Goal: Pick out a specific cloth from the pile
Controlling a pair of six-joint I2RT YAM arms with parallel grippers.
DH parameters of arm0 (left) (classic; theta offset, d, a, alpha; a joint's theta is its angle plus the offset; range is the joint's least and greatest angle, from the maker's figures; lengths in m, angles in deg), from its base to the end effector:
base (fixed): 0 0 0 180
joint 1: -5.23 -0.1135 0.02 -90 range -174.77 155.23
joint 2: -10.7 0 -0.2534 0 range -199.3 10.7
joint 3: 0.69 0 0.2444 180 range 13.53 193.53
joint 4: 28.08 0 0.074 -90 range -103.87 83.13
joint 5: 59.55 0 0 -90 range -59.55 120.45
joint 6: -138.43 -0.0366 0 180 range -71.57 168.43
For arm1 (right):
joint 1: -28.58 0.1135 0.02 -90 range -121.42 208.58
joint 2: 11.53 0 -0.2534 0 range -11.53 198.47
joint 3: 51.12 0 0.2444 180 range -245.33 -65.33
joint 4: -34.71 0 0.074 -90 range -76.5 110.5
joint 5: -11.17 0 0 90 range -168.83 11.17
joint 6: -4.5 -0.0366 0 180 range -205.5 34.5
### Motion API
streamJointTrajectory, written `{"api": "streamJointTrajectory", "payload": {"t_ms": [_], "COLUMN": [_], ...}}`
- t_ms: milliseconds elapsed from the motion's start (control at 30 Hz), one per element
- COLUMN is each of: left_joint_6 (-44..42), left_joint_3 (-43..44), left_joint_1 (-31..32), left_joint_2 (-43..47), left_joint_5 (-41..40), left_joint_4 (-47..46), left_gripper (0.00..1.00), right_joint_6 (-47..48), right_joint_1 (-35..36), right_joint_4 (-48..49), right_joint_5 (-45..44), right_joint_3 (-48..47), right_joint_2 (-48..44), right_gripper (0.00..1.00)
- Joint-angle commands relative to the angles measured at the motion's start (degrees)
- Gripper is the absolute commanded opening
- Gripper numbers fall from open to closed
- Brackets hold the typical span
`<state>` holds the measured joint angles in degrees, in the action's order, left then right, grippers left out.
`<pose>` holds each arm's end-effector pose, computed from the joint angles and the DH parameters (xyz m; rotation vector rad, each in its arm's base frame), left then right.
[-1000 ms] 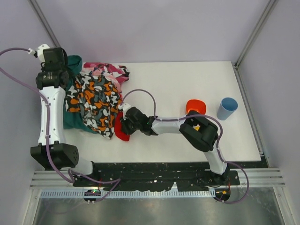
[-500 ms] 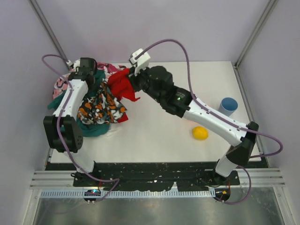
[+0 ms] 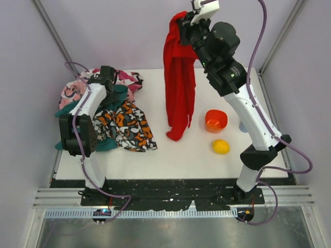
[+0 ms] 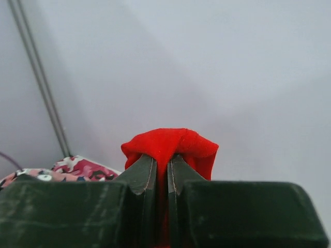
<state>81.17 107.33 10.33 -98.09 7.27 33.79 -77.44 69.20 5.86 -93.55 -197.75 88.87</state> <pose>0.3952 -0.0208 0.2545 -0.7324 2.4447 0.2933 0.2635 0.2138 0.5719 -0.3188 1.2443 0.3258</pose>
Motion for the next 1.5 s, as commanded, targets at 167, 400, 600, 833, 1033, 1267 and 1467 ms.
{"api": "streamJointTrajectory", "payload": {"t_ms": [167, 400, 600, 833, 1033, 1267, 1467], "left_joint_6": [-5.13, -7.51, -7.15, -5.4, -3.03, -1.88, -1.18], "left_joint_3": [2.19, -13.09, -23.65, -28.4, -30.78, -31.04, -34.47], "left_joint_1": [2.8, 4.21, 4.3, 4.3, 4.39, 4.39, 4.3], "left_joint_2": [16.92, 39.51, 50.43, 51.66, 50.17, 52.01, 57.98], "left_joint_5": [6.82, 15.34, 18.61, 16.15, 16.06, 15.27, 14.13], "left_joint_4": [-1.59, -14.94, -19.53, -16.98, -15.5, -10.92, -10.74], "left_gripper": [1.0, 1.0, 1.0, 1.0, 1.0, 1.0, 1.0], "right_joint_6": [-1.91, -5.4, -7.0, -7.96, -14.64, -17.98, -19.39], "right_joint_1": [-10.91, -16.36, -18.73, -19.26, -19.35, -19.53, -19.62], "right_joint_4": [5.75, 10.14, 14.28, 13.85, 2.7, 5.49, 5.41], "right_joint_5": [6.02, 5.84, 3.38, 9.08, 24.63, 14.92, -6.0], "right_joint_3": [-7.15, -10.75, -10.32, 5.03, 13.58, 27.63, 48.98], "right_joint_2": [5.15, 9.81, 12.8, 13.15, 18.33, 6.58, -18.7], "right_gripper": [0.05, 0.05, 0.05, 0.05, 0.69, 0.95, 0.95]}}
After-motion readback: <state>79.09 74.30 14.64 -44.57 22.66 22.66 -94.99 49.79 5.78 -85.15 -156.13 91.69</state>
